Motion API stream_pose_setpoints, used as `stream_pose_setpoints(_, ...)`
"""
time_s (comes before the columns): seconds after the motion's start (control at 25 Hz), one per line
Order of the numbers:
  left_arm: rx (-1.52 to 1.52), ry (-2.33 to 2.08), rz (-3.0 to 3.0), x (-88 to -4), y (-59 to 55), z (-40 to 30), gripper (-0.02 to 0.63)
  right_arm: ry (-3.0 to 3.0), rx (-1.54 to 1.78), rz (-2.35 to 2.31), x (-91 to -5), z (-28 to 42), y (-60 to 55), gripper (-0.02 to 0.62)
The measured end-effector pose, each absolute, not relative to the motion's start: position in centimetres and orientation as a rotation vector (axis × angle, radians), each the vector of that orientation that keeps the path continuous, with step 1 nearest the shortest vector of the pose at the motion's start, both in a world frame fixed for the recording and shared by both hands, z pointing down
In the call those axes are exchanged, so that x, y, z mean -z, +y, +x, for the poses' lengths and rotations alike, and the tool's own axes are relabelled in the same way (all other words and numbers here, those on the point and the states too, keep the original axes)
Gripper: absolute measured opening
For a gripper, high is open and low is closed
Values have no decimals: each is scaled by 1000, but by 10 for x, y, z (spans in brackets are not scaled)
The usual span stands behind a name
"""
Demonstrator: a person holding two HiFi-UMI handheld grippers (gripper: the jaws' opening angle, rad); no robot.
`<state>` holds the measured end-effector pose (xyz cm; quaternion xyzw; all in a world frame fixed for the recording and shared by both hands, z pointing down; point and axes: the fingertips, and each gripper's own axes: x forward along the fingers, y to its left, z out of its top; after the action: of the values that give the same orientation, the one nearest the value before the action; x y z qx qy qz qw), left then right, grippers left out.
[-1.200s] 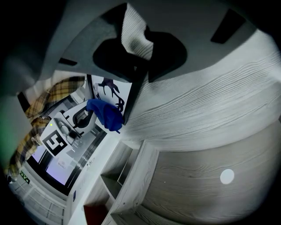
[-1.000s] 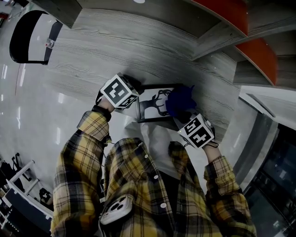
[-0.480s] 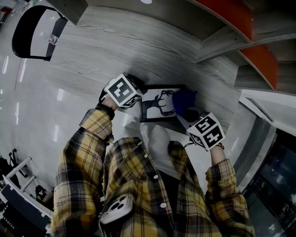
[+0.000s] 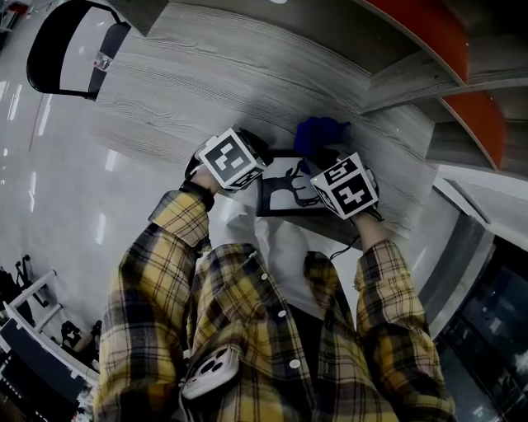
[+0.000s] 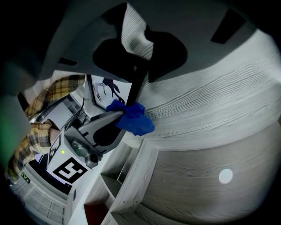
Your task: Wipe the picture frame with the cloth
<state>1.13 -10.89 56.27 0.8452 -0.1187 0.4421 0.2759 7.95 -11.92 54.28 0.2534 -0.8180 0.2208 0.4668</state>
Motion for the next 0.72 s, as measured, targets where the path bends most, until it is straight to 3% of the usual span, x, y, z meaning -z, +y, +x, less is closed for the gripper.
stream_pose_setpoints(0.72,-1182,-312,2254,-563,-109,9,103,-1973,-797,471,-549,78,-42,52)
